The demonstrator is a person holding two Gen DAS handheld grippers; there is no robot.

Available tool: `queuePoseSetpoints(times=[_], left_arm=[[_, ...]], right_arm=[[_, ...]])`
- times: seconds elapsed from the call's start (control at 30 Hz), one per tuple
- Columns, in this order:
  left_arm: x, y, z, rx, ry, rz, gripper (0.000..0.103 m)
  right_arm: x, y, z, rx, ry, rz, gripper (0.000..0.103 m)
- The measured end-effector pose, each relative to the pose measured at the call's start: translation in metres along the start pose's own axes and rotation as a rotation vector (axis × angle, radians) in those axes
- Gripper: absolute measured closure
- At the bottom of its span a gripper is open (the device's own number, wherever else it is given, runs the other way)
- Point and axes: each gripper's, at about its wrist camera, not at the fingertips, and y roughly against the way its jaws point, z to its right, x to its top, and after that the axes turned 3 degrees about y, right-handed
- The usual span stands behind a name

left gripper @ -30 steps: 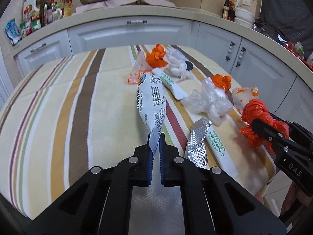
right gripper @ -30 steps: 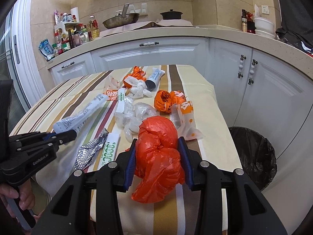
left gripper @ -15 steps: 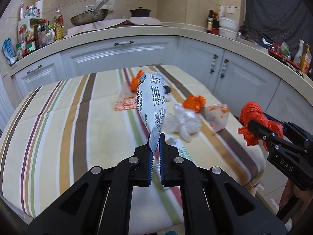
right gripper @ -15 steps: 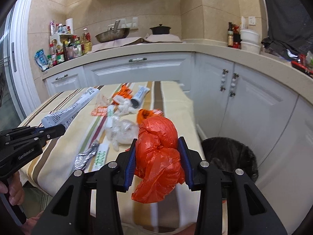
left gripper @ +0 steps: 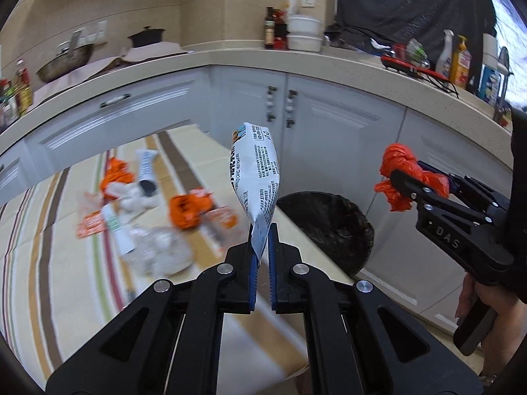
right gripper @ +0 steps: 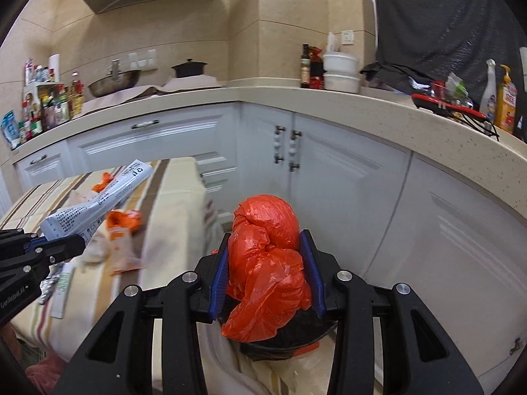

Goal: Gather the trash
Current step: 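Carry both items over the black bin and open both tools to drop them, then move both open tools back over the table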

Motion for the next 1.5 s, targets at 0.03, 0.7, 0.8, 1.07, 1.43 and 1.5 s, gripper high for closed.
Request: queuePoseSetpoints(times=[0.03,0.7,0.8,1.07,1.43,1.5], left_arm=[[0.002,-0.007,0.008,-0.004,-0.008,-0.005,0.098],[0.018,-0.124,0.072,0.033,-0.022,-0.148,0.065],[0.019,-0.122,0.068,0.045,-0.013,-0.138,0.063],[0.014,-0.087,0.043,0.071,0.036,-0.108,0.062],[-0.016,-0.009,-0.034,0.179,0.115,-0.071,0.062],[-0.024,0.005,-0.052,0.208,0.131,-0.066,0.062]], right_arm=[[-0.001,-0.003,0.005,-0.004,-0.004,-0.001,0.062],[-0.017,-0.107,0.067,0.056,-0.068,-0.061,0.041],[-0.016,-0.109,0.065,0.059,-0.068,-0.063,0.041],[-0.011,-0.088,0.042,0.098,-0.055,-0.059,0.040],[-0.005,-0.029,-0.033,0.199,-0.011,-0.018,0.040],[-0.005,-0.021,-0.051,0.225,0.003,-0.016,0.040]])
